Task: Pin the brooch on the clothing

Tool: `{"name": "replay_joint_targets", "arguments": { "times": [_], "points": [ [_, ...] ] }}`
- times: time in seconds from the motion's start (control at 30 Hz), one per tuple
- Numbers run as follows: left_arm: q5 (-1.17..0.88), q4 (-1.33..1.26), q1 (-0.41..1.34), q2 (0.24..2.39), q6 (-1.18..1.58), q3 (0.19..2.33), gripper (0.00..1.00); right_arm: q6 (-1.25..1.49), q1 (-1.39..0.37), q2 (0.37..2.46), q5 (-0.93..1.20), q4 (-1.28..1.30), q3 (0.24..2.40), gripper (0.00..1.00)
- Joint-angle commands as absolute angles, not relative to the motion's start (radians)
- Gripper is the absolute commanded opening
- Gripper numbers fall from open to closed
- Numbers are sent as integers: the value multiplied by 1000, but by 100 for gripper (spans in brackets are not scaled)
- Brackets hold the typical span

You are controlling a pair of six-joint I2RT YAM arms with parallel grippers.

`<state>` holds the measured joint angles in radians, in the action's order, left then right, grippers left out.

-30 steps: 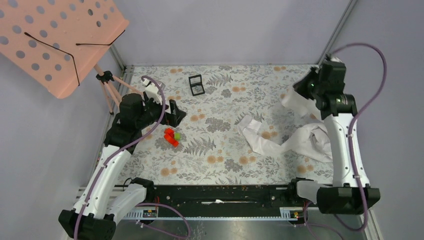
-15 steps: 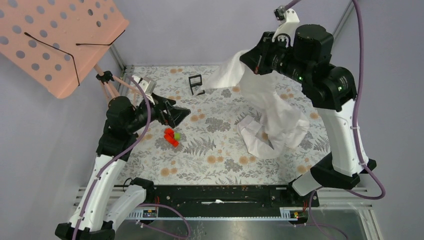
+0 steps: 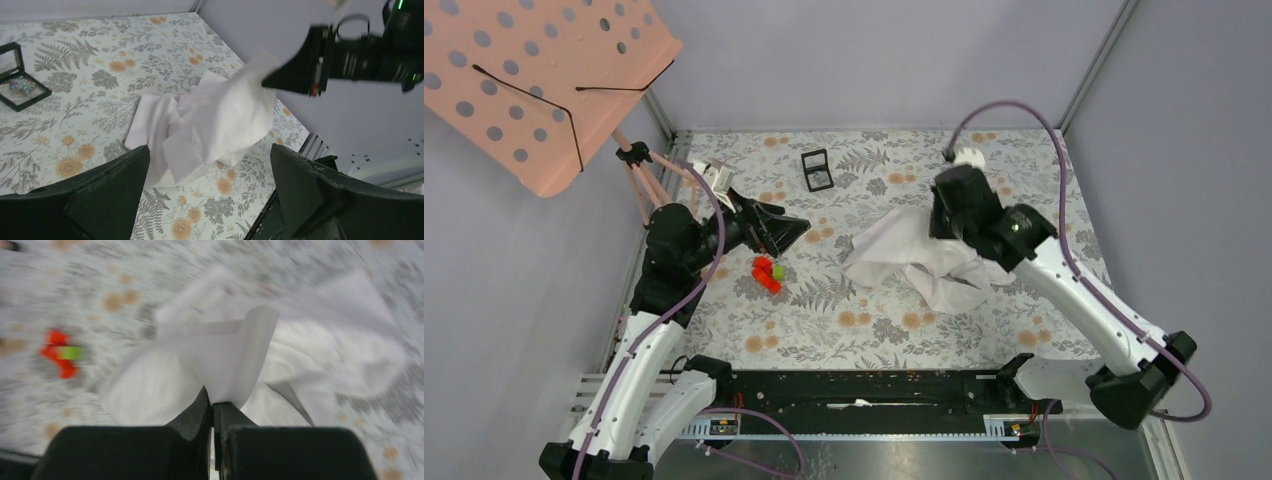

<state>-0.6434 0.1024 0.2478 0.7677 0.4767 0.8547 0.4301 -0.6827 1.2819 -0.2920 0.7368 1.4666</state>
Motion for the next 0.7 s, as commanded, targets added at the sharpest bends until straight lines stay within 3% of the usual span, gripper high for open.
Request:
{"name": "replay_joint_targets", "arguments": {
  "times": [0.0,0.17,0.4,0.67],
  "points": [
    [-539,89,250,809,498,802,99,578,-684,1041,-641,706,1184,0],
    [-480,47,266,950,607,739,99,740,-683,861,-478,761,906,0],
    [-387,-80,389,1187,711,712,98,891,-684,857,-307,882,746,0],
    [-232,-223,474,1489,816,772,63,915,-685,733,-405,869,757,0]
  ]
}}
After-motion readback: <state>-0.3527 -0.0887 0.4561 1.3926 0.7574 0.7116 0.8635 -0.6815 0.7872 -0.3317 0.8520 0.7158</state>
